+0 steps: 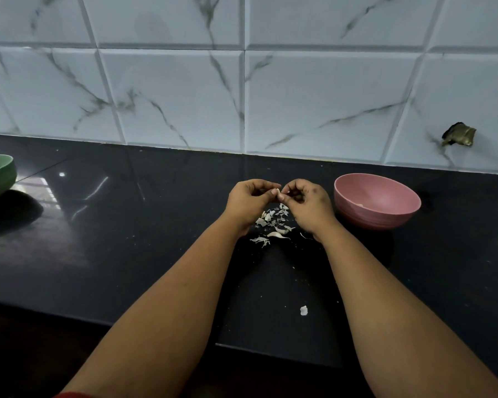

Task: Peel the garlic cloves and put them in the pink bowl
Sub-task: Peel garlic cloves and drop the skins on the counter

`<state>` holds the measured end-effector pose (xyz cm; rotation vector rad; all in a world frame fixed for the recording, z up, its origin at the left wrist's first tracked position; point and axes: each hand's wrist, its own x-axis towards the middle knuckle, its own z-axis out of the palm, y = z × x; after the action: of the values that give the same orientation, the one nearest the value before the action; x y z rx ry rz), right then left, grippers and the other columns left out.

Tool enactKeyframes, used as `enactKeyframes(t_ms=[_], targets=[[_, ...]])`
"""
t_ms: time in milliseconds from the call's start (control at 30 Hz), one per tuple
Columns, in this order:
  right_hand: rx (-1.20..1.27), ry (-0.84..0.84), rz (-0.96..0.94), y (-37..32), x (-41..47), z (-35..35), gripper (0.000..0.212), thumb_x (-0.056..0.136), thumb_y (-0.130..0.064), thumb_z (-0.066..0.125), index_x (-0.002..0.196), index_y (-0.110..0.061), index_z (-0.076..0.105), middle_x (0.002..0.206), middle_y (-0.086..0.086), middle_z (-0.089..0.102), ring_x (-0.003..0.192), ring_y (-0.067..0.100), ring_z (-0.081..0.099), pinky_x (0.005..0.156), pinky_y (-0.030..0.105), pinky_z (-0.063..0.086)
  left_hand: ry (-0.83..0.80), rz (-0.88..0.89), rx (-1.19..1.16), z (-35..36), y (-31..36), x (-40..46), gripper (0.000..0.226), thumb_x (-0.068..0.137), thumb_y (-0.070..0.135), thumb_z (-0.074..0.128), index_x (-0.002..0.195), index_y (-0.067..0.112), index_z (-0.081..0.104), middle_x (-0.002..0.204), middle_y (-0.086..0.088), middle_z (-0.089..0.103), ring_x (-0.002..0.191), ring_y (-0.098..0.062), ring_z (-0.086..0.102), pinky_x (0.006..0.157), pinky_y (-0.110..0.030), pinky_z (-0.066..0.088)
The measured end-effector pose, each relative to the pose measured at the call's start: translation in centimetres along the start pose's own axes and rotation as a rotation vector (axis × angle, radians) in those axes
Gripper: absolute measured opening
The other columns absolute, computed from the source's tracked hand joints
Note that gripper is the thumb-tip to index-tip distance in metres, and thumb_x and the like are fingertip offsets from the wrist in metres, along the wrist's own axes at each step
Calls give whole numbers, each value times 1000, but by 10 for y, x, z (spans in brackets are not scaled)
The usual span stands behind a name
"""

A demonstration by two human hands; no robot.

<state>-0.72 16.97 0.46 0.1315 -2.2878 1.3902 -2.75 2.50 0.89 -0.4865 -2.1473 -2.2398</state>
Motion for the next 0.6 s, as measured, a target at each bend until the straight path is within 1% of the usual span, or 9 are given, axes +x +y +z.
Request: enactKeyframes(t_ms=[67,100,133,200,267,333,400,500,600], targets=[[-43,-19,-17,-1,-1,0,11,86,-13,72,81,-18,63,74,-6,62,66,3,56,62,12,45,-4,-6,11,-1,0,1,13,90,-1,66,102,-1,72,91,-12,74,81,-13,73,75,-20,55],[-68,-24,-24,-1,-1,1,9,87,-13,70,82,-16,63,74,-6,61,65,2,54,60,9,42,-5,-8,4,-1,0,1,14,89,-1,66,102,-3,72,93,-15,74,83,-15,73,75,-21,55],[-88,-29,-27,-1,-1,1,9,88,-13,69,83,-16,62,75,-5,60,65,3,53,59,8,40,-4,-9,-4,-2,0,0,14,89,-2,66,102,-3,72,94,-16,74,83,-17,73,75,-22,55],[-125,-41,-27,0,-1,3,10,90,-15,65,83,-18,59,80,-1,59,68,8,51,60,16,40,2,-11,-16,-2,1,0,13,88,-3,67,100,-3,72,93,-16,74,82,-17,73,73,-21,55],[-157,-50,-16,2,1,4,13,92,-19,63,82,-21,55,84,2,58,72,12,50,63,23,38,6,-11,-44,-1,2,-1,9,88,-3,67,96,-1,72,88,-13,74,79,-16,73,72,-21,56],[-174,-40,-5,2,2,5,14,94,-23,61,82,-23,53,86,1,56,72,11,48,62,21,35,11,-24,-109,2,3,-2,6,88,-3,67,92,-1,71,83,-11,73,76,-15,73,71,-21,56],[-177,-17,-4,1,2,7,13,94,-26,60,84,-22,53,86,0,55,73,11,47,61,21,34,29,-48,-167,3,3,-2,6,90,-3,65,94,-4,69,83,-13,72,74,-15,73,70,-20,56],[-153,45,4,-2,1,7,7,94,-19,60,89,-21,55,90,1,60,80,15,54,68,23,37,59,-86,-229,5,4,-2,5,91,-3,63,93,-4,68,81,-13,71,71,-12,72,67,-19,55],[-85,118,45,-3,0,5,7,92,-13,61,89,-19,57,83,-3,61,76,13,56,66,21,41,88,-100,-247,5,5,-1,8,92,-4,60,89,0,67,81,-12,70,69,-11,71,68,-19,55]])
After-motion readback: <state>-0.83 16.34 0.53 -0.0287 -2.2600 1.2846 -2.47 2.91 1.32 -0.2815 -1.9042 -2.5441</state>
